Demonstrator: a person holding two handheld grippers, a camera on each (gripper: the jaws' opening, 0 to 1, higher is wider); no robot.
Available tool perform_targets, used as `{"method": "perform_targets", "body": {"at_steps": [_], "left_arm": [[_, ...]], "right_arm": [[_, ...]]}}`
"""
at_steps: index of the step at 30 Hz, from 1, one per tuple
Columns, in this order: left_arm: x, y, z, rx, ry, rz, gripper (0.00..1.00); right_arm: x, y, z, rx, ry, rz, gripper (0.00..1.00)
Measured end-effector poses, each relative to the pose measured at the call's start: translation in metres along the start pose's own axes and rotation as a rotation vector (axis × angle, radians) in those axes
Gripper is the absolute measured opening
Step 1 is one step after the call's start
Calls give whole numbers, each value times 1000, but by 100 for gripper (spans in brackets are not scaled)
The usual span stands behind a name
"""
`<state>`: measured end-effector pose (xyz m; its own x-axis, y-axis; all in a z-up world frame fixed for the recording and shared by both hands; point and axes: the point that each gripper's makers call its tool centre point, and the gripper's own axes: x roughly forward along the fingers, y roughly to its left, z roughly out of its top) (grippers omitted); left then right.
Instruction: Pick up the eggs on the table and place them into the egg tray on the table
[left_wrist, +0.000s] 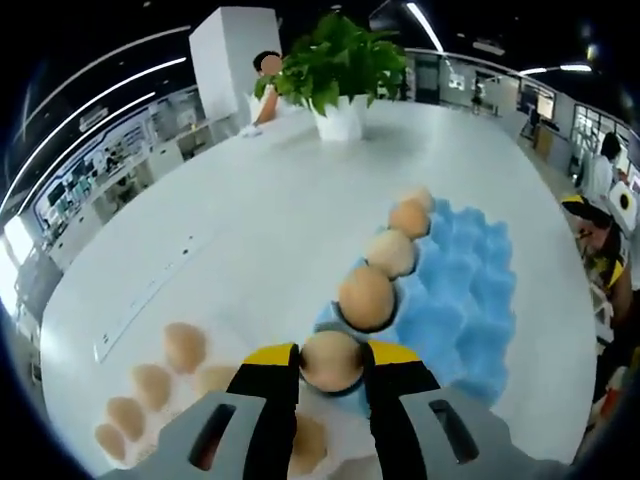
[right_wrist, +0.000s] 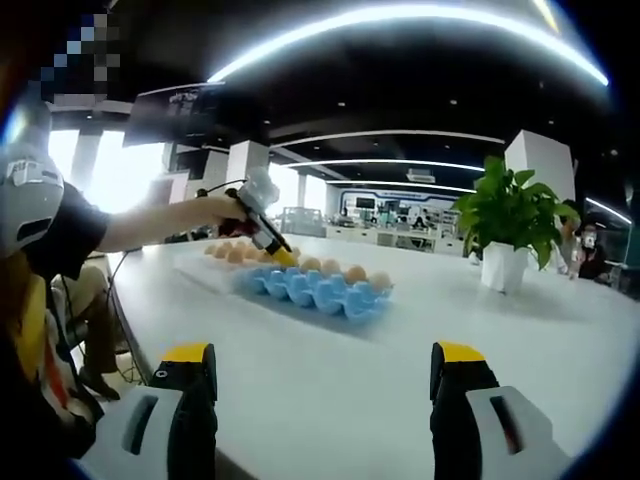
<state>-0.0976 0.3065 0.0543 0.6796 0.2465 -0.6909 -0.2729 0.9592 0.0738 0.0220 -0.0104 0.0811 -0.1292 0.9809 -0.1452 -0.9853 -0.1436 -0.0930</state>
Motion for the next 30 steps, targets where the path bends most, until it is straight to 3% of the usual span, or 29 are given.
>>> {"method": "perform_targets", "body": {"at_steps": [30], "left_arm": [[5,2,2,-34,-24,-36,26]], "right_arm": [[0,-1,0,-2,7,-3,92]]}}
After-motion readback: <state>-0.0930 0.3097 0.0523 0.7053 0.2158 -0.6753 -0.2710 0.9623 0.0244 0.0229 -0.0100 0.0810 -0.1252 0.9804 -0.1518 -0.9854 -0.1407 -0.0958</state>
